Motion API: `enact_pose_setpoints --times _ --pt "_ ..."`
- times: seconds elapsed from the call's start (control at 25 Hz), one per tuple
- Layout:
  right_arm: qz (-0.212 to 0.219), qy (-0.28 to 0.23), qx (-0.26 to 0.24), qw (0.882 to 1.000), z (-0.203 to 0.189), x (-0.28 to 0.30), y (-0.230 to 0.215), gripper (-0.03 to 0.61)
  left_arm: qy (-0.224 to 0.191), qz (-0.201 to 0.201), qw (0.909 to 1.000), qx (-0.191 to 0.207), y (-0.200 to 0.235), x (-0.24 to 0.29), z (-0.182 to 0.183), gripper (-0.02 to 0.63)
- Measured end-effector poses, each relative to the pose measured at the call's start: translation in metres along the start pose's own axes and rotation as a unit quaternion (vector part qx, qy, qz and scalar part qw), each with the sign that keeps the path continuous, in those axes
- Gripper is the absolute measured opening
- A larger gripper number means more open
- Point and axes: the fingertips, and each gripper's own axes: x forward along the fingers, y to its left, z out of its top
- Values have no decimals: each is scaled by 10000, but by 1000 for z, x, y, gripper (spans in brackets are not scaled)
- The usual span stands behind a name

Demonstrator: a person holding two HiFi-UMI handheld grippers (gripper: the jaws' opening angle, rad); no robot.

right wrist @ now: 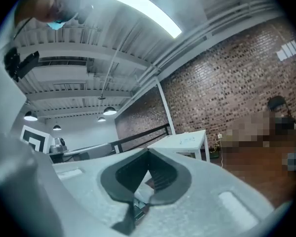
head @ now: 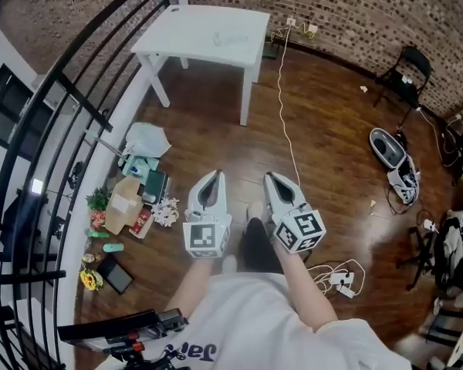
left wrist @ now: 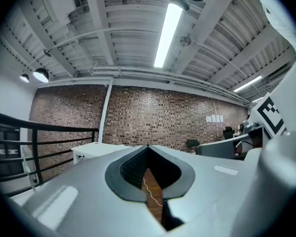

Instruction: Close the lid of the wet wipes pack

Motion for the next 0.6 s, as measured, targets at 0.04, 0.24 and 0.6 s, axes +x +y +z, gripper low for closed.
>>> enact_pose_setpoints --times 0.04,0.24,0.6 --pt "46 0 9 10000 0 14 -9 -9 50 26 10000 33 5 15 -5 15" --pt "311 -4 606 9977 22 108 -86 -11 192 59 9993 313 22 127 3 15" --pt "413 -139 493 9978 93 202 -217 -11 314 -42 9974 648 6 291 16 15"
